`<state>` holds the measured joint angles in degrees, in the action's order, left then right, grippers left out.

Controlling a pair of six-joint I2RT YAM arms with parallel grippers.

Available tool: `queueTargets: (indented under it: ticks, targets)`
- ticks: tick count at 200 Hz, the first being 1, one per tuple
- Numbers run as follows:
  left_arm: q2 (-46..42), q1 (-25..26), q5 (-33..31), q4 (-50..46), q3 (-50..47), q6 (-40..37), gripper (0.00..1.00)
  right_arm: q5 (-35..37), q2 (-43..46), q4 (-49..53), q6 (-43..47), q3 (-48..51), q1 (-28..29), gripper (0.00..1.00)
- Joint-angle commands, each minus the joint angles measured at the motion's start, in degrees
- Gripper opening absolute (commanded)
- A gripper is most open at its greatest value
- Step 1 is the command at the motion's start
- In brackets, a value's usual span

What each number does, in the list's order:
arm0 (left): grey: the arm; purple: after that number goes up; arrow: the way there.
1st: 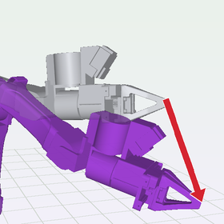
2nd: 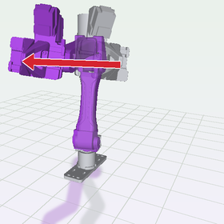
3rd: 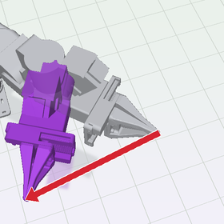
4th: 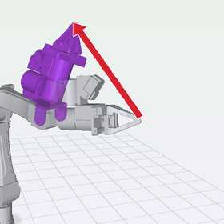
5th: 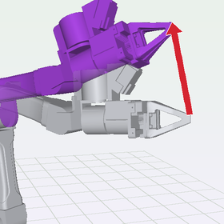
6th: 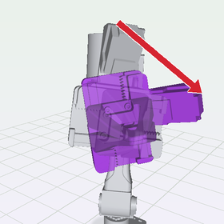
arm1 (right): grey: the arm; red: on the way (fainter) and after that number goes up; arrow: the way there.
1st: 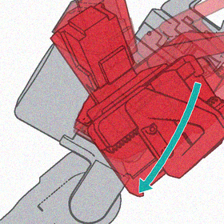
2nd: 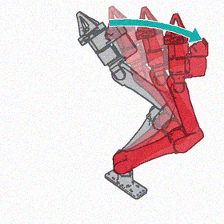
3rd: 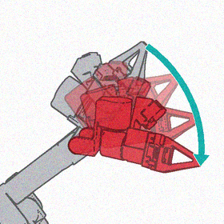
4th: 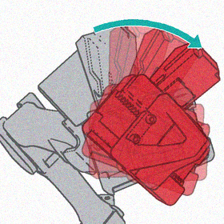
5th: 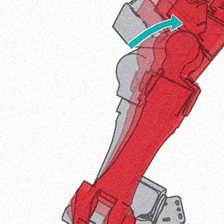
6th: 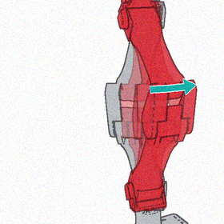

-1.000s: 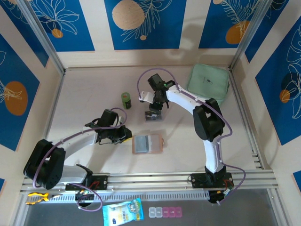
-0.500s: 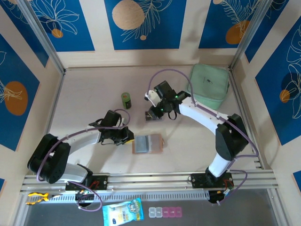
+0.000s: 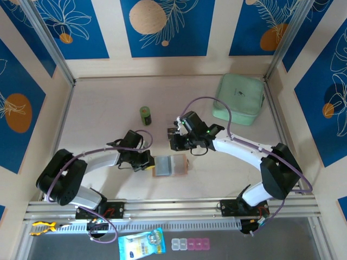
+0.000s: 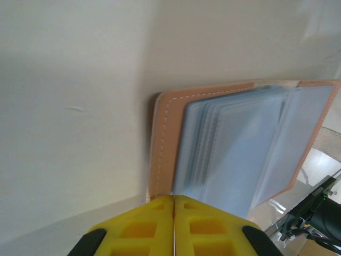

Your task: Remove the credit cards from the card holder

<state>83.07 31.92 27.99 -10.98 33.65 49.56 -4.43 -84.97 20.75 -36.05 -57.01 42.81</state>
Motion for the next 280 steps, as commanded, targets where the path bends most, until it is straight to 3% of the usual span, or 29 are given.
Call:
queueTargets:
  ticks: [1, 24, 51, 67, 157, 280]
  targets:
    - [0.4, 0.4, -1.1, -0.9, -1.1, -0.2, 0.08, -7.1, -0.7, -1.3, -9.1, 1.6, 0.8, 0.16]
    - [0.9, 0.4, -1.2, -0.8, -1.3, -0.1, 0.08, -11.8, -2.4, -3.8, -11.2, 3.0, 1.5, 0.22]
    - [1.3, 0.5, -1.1, -0.8, -1.7, -0.1, 0.08, -13.8, -4.7, -5.8, -13.3, 3.8, 2.4, 0.39]
    - [1.3, 0.5, -1.3, -1.0, -1.9, -0.1, 0.08, -15.3, -6.3, -7.2, -14.0, 3.9, 2.7, 0.41]
    - [1.4, 0.4, -1.7, -1.0, -1.9, 0.0, 0.08, -17.7, -14.2, -5.9, -13.4, 0.5, 3.7, 0.36]
    - [1.6, 0.5, -1.6, -1.0, -1.7, -0.1, 0.08, -14.3, -17.4, -0.7, -10.8, -1.6, 3.8, 0.35]
